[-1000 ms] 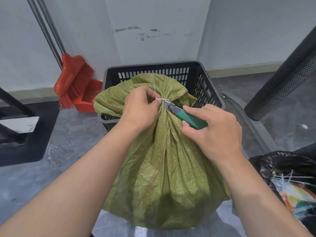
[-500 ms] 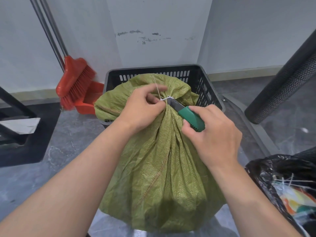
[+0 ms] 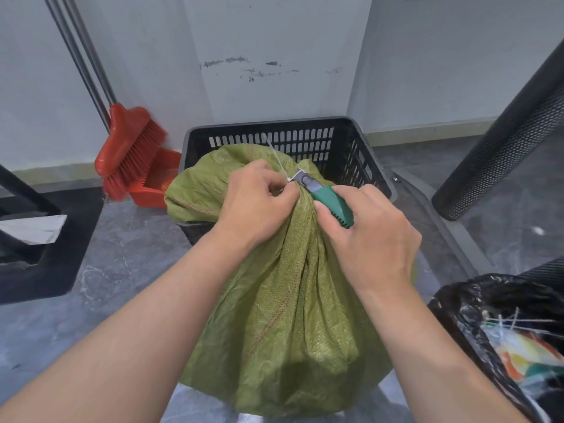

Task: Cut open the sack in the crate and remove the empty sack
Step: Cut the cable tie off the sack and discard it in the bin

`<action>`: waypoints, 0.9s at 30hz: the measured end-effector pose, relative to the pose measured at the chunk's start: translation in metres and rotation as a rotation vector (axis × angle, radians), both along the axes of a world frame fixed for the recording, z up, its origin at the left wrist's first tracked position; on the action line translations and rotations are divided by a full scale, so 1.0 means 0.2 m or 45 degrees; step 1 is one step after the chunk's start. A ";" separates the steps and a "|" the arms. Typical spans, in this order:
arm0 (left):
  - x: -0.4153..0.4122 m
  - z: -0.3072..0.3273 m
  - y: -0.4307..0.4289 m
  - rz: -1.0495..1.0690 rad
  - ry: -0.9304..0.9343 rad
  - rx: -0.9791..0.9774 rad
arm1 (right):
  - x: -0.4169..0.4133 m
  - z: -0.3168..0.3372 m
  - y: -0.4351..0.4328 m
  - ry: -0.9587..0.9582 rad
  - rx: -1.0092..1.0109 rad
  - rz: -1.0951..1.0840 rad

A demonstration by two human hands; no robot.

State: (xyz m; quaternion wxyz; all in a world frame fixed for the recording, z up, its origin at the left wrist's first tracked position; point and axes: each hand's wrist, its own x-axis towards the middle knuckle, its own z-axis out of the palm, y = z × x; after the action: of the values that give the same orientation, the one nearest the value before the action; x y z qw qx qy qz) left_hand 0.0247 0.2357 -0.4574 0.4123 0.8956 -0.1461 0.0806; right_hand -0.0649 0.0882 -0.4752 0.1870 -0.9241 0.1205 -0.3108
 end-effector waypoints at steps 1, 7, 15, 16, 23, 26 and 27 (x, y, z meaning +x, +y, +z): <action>-0.01 0.00 -0.01 0.029 0.009 -0.007 | 0.00 0.00 0.01 0.013 0.001 -0.002; 0.00 0.00 -0.01 0.088 0.197 -0.440 | 0.02 0.03 0.00 -0.032 0.065 -0.001; 0.01 0.01 -0.01 0.008 0.061 -0.311 | 0.01 0.05 0.02 -0.006 0.097 -0.043; 0.01 0.01 -0.01 0.016 0.059 -0.276 | 0.01 0.05 0.02 0.003 0.099 -0.046; -0.01 0.05 -0.02 0.094 0.076 -0.133 | 0.01 0.06 0.04 0.058 0.103 -0.060; -0.02 0.06 -0.03 0.117 0.090 -0.102 | 0.02 0.06 0.05 0.073 0.123 -0.080; -0.02 0.06 -0.03 0.117 0.097 -0.095 | 0.02 0.06 0.06 0.080 0.129 -0.085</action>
State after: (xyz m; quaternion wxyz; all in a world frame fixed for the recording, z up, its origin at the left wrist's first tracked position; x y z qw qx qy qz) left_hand 0.0209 0.2305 -0.4449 0.4467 0.8877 -0.0861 0.0708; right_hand -0.0616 0.1002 -0.4638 0.2190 -0.9183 0.1724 -0.2810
